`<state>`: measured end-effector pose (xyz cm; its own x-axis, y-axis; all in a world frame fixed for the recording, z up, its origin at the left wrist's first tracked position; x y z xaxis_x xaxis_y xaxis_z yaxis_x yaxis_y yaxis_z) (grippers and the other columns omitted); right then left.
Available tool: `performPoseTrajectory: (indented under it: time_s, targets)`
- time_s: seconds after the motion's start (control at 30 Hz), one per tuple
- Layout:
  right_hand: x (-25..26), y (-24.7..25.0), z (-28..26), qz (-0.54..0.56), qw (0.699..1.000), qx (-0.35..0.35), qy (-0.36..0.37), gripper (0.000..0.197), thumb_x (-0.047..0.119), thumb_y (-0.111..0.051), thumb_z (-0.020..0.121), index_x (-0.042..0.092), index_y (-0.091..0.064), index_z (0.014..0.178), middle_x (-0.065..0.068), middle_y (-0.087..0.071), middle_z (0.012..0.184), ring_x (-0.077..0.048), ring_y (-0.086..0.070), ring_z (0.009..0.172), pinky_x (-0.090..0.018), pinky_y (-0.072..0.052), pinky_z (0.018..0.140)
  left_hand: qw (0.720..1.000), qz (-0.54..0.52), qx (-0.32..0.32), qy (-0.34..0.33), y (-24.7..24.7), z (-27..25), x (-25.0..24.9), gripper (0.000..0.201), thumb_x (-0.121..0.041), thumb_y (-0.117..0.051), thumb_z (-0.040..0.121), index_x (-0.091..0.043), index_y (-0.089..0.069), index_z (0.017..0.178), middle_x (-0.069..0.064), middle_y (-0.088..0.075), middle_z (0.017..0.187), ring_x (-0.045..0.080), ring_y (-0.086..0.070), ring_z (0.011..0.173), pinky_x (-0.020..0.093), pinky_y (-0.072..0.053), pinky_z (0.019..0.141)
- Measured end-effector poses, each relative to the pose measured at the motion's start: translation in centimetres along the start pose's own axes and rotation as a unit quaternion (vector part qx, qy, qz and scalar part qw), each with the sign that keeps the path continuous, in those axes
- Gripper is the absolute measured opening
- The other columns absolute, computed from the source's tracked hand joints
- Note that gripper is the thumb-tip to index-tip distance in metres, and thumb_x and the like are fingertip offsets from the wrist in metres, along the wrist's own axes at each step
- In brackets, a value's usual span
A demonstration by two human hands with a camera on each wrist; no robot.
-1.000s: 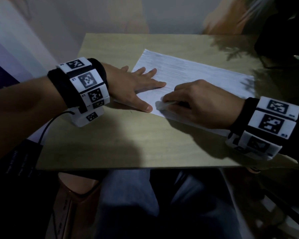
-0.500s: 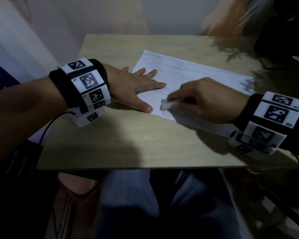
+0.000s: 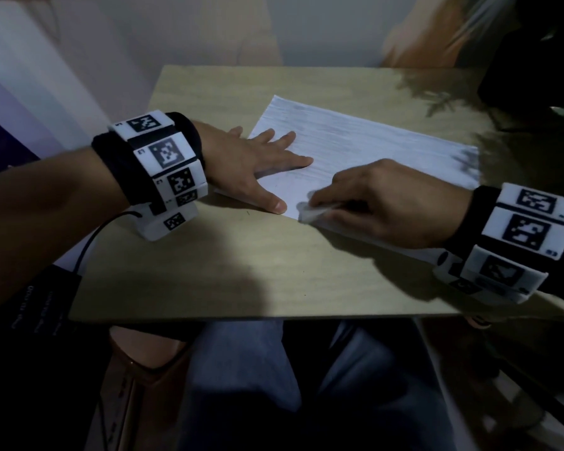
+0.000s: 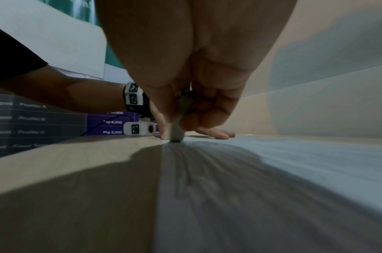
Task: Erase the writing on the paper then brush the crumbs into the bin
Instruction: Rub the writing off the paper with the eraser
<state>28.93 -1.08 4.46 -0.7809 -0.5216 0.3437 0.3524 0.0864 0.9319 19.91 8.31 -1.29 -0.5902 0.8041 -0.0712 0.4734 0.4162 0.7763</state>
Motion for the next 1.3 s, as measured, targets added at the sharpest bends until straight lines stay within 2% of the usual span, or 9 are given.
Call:
performPoseTrajectory:
  time_s: [0.1, 0.23, 0.37, 0.53, 0.67, 0.83, 1.0, 1.17, 1.3]
  targets:
    - [-1.2, 0.6, 0.2, 0.036, 0.998, -0.015, -0.048, 0.049, 0.058, -0.043, 0.093, 0.023, -0.074, 0.109, 0.005, -0.07, 0.089, -0.011, -0.063, 0.08, -0.027, -0.047, 0.075, 1.0, 0.0, -0.002, -0.001, 0.0, 0.1, 0.0, 0.098, -0.082, -0.039, 0.078, -0.054, 0.014, 0.155, -0.009, 0.031, 0.165, 0.018, 0.025, 0.153, 0.056, 0.011, 0.123]
    - [-1.5, 0.8, 0.2, -0.049, 0.997, -0.025, -0.051, 0.052, 0.056, -0.038, 0.098, 0.016, -0.072, 0.1, -0.001, -0.066, 0.084, -0.019, -0.062, 0.077, -0.037, -0.048, 0.074, 1.0, 0.001, -0.006, -0.004, 0.0, 0.1, 0.1, 0.1, -0.083, -0.038, 0.076, -0.053, 0.014, 0.156, -0.008, 0.03, 0.165, 0.019, 0.025, 0.153, 0.056, 0.011, 0.123]
    - [-0.7, 0.2, -0.3, 0.037, 0.999, 0.0, -0.028, 0.044, 0.054, -0.047, 0.095, 0.023, -0.073, 0.112, 0.006, -0.071, 0.094, -0.009, -0.063, 0.082, -0.024, -0.047, 0.076, 1.0, 0.001, -0.006, -0.002, 0.0, 0.2, 0.2, 0.101, -0.085, -0.037, 0.073, -0.054, 0.014, 0.155, -0.009, 0.03, 0.165, 0.018, 0.024, 0.154, 0.056, 0.011, 0.123]
    - [-1.7, 1.3, -0.1, -0.054, 0.996, -0.04, -0.05, 0.056, 0.055, -0.033, 0.095, 0.015, -0.072, 0.102, -0.004, -0.066, 0.084, -0.022, -0.062, 0.077, -0.039, -0.049, 0.072, 1.0, 0.002, -0.009, -0.004, -0.1, 0.2, 0.1, 0.101, -0.084, -0.038, 0.074, -0.053, 0.013, 0.156, -0.008, 0.03, 0.165, 0.019, 0.024, 0.154, 0.057, 0.01, 0.123]
    - [-0.3, 0.1, -0.4, 0.038, 0.999, 0.004, -0.012, 0.034, 0.045, -0.051, 0.097, 0.024, -0.073, 0.113, 0.004, -0.067, 0.089, -0.01, -0.061, 0.077, -0.024, -0.045, 0.073, 1.0, -0.001, -0.006, -0.003, 0.0, 0.2, 0.2, 0.101, -0.084, -0.038, 0.074, -0.054, 0.013, 0.155, -0.009, 0.031, 0.165, 0.018, 0.025, 0.153, 0.056, 0.011, 0.123]
    - [-2.6, 1.7, -0.2, -0.059, 0.994, -0.047, -0.076, 0.054, 0.054, -0.035, 0.095, 0.015, -0.072, 0.099, -0.002, -0.068, 0.086, -0.021, -0.063, 0.079, -0.04, -0.05, 0.075, 1.0, 0.001, -0.006, -0.004, -0.1, 0.2, 0.2, 0.101, -0.085, -0.037, 0.073, -0.055, 0.014, 0.155, -0.009, 0.03, 0.165, 0.017, 0.025, 0.153, 0.056, 0.011, 0.123]
    - [-1.5, 0.2, -0.5, 0.06, 0.997, 0.004, -0.053, 0.042, 0.053, -0.049, 0.093, 0.026, -0.074, 0.113, 0.018, -0.067, 0.092, 0.005, -0.06, 0.081, -0.014, -0.044, 0.075, 1.0, 0.0, -0.007, -0.003, 0.0, 0.2, 0.2, 0.099, -0.084, -0.038, 0.075, -0.055, 0.013, 0.155, -0.01, 0.031, 0.165, 0.017, 0.025, 0.153, 0.055, 0.011, 0.124]
    - [-2.9, 1.5, -0.2, -0.066, 0.994, -0.037, -0.074, 0.048, 0.051, -0.04, 0.098, 0.015, -0.072, 0.098, -0.001, -0.067, 0.083, -0.019, -0.062, 0.078, -0.04, -0.049, 0.074, 1.0, -0.001, -0.007, -0.004, 0.0, 0.1, 0.1, 0.1, -0.083, -0.038, 0.075, -0.054, 0.013, 0.156, -0.01, 0.03, 0.165, 0.017, 0.025, 0.153, 0.055, 0.011, 0.124]
    - [-1.3, 0.1, -0.7, 0.058, 0.997, 0.009, -0.043, 0.041, 0.052, -0.049, 0.094, 0.024, -0.074, 0.113, 0.019, -0.068, 0.091, 0.003, -0.061, 0.08, -0.017, -0.043, 0.074, 1.0, 0.0, -0.01, -0.004, 0.0, 0.2, 0.1, 0.096, -0.081, -0.041, 0.081, -0.054, 0.013, 0.156, -0.009, 0.03, 0.165, 0.018, 0.025, 0.153, 0.055, 0.011, 0.124]
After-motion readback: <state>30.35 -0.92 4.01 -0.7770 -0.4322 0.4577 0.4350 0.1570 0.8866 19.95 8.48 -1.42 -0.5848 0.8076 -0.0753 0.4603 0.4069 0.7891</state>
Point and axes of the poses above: each hand's wrist, its own z-axis towards the middle knuckle, its own y-axis out of the back of the hand, x = y × z, the point moved 10 cm from there along z, towards the middle knuckle
